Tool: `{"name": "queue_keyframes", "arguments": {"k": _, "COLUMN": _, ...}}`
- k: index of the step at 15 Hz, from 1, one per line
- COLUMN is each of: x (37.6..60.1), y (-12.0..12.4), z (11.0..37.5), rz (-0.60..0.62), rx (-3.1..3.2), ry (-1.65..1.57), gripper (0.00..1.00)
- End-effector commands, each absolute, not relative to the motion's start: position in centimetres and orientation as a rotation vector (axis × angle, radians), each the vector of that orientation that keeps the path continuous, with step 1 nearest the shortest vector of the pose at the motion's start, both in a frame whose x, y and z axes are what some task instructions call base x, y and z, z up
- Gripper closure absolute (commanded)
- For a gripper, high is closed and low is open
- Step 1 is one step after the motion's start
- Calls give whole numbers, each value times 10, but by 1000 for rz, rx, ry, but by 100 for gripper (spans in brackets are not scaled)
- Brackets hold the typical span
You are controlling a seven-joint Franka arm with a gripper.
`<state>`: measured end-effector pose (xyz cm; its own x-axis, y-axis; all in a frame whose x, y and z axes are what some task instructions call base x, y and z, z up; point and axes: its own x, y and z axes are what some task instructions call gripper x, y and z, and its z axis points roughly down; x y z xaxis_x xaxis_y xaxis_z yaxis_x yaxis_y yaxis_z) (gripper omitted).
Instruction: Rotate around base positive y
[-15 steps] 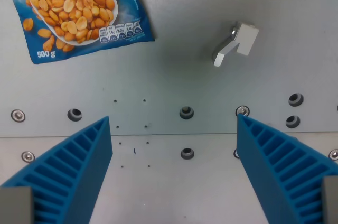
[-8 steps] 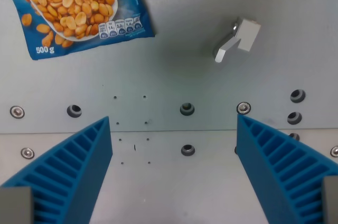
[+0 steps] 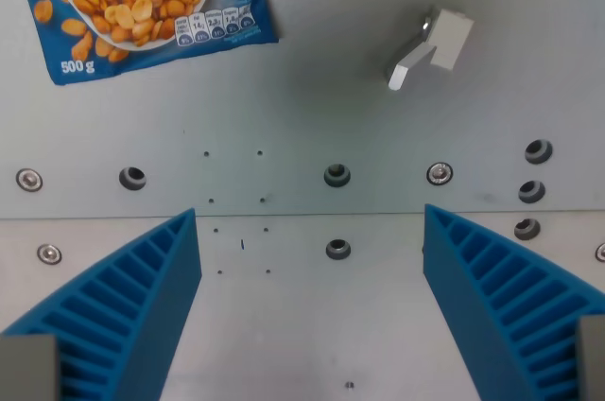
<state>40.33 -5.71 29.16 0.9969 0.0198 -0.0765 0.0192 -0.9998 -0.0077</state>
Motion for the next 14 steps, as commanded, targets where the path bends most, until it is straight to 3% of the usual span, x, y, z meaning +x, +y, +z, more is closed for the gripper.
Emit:
{"name": "queue_keyframes", "arguments": {"k": 1, "x": 410, "y": -58, "z": 299, "rz": 417, "rx": -3112, "ry": -31, "gripper": 0}}
{"name": "queue_keyframes", "arguments": {"k": 14, "x": 410, "y": -58, "z": 299, "rz": 684, "rx": -3063, "ry": -27, "gripper": 0}}
